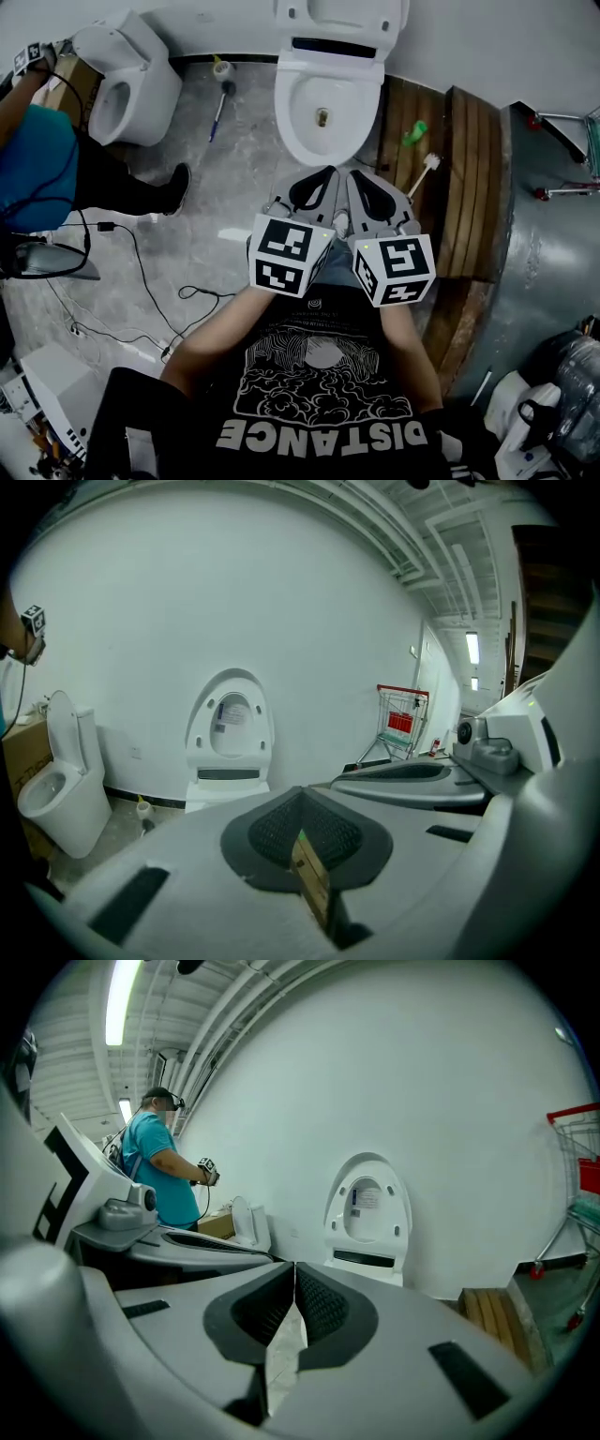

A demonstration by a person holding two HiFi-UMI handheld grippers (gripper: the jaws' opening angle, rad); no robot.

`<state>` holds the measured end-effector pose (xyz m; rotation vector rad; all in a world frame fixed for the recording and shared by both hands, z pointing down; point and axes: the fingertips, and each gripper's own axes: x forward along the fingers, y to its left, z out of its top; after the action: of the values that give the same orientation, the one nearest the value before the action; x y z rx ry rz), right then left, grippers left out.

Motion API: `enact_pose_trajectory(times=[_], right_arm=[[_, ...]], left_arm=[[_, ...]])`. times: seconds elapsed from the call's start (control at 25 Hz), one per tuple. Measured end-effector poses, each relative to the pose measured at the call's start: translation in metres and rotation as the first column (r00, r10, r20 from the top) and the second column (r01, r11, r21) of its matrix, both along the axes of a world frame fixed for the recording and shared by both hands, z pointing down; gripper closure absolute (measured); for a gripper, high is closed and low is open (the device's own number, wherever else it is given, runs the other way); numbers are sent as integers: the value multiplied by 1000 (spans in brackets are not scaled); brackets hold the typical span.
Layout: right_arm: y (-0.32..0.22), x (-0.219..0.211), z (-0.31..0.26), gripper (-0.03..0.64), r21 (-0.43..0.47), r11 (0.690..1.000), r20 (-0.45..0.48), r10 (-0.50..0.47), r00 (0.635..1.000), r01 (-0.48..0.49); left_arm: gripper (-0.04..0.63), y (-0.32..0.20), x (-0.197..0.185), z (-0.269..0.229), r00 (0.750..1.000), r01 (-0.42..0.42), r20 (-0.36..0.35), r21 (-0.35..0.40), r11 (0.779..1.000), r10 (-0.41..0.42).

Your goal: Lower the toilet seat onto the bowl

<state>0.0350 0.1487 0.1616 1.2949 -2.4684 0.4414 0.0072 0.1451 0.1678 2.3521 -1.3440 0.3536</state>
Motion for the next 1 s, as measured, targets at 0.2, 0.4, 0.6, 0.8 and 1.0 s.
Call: enact_pose_trajectory(times=[0.2,0.4,0.6,0.8,1.0], right_arm=[[-50,18,4,598,-14,1000,13,-12,1000,12],[-93,39,1,598,-10,999,27,-30,999,30],[-122,58,-1,598,-7,999,47,-37,998,38],[-141,65,-4,598,7,999,54,-54,997,54],[-153,65,-4,598,0,998,60,-65,996,66]], left_arm=[[584,-49,19,3,1000,0,9,-7,1000,0],[584,-89,39,0,1000,-10,11,0,1000,10],[584,-116,57,-1,1000,-6,28,-4,1000,6],[584,-135,66,-3,1000,1,24,-11,1000,-1],[584,-149,68,-2,999,1,42,-18,1000,-1]])
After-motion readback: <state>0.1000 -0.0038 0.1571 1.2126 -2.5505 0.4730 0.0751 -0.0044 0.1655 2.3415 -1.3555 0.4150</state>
